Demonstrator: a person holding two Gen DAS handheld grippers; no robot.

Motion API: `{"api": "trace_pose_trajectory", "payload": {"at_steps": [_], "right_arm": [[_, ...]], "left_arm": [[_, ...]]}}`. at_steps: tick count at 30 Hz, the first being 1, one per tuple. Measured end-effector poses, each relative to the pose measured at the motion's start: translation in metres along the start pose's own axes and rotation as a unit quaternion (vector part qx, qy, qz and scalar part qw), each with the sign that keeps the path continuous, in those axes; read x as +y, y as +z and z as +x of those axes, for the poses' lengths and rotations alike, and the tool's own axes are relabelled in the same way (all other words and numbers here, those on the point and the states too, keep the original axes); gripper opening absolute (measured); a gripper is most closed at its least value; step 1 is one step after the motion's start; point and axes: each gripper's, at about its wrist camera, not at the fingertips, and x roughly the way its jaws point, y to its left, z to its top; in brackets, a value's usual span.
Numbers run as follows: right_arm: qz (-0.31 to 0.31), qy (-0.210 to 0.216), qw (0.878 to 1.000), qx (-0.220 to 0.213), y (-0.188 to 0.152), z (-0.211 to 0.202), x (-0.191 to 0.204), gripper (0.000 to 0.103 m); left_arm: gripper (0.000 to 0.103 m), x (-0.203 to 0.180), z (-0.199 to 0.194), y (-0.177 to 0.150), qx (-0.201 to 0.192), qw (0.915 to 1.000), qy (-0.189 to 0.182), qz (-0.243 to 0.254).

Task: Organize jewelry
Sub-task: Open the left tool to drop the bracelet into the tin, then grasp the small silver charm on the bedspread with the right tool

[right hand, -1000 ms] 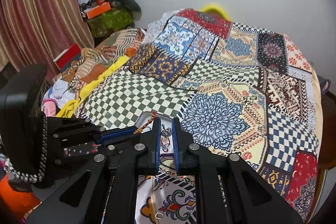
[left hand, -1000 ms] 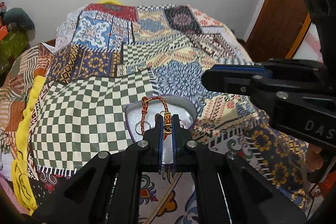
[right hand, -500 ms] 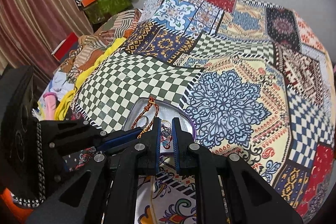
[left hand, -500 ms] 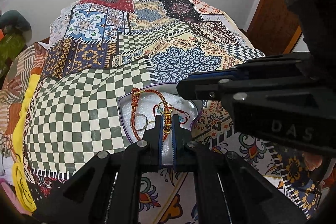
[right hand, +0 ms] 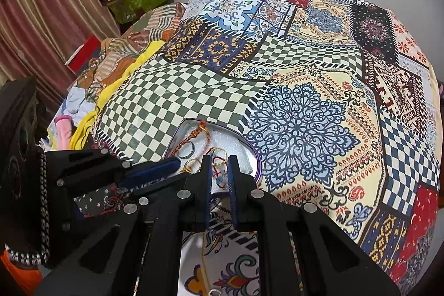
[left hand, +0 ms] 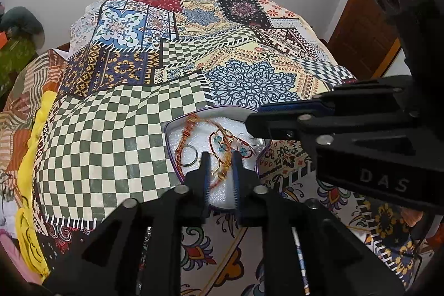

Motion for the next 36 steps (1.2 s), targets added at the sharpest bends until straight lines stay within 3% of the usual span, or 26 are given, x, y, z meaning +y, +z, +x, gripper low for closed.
{"api": "trace_pose_trajectory", "payload": {"at_steps": [15,26,32,36], "right_arm": [[-0.004,-0.052,0.997,-0.065,-0.024,-0.072,-0.004,0.012],[0.036,-0.06,0.996,-0.063,-0.063,-0.095,-0.029,0.013],[0.06,-0.072,0.994,-0.062,-0.093,-0.097,-0.043,0.03],[0.07,-0.068,0.994,-0.055,-0.107,-0.095,-0.049,0.03]], "left_arm": [[0.021,-0.019,-0.047,-0.003,-0.023,0.9996,0.008,0.013],[0.021,-0.05,-0.043,-0.021,0.006,0.9997,-0.016,0.015],[0.021,-0.072,-0.031,-0.038,0.031,0.9988,-0.031,0.022],[0.021,-0.083,-0.025,-0.047,0.041,0.9979,-0.038,0.032]]}}
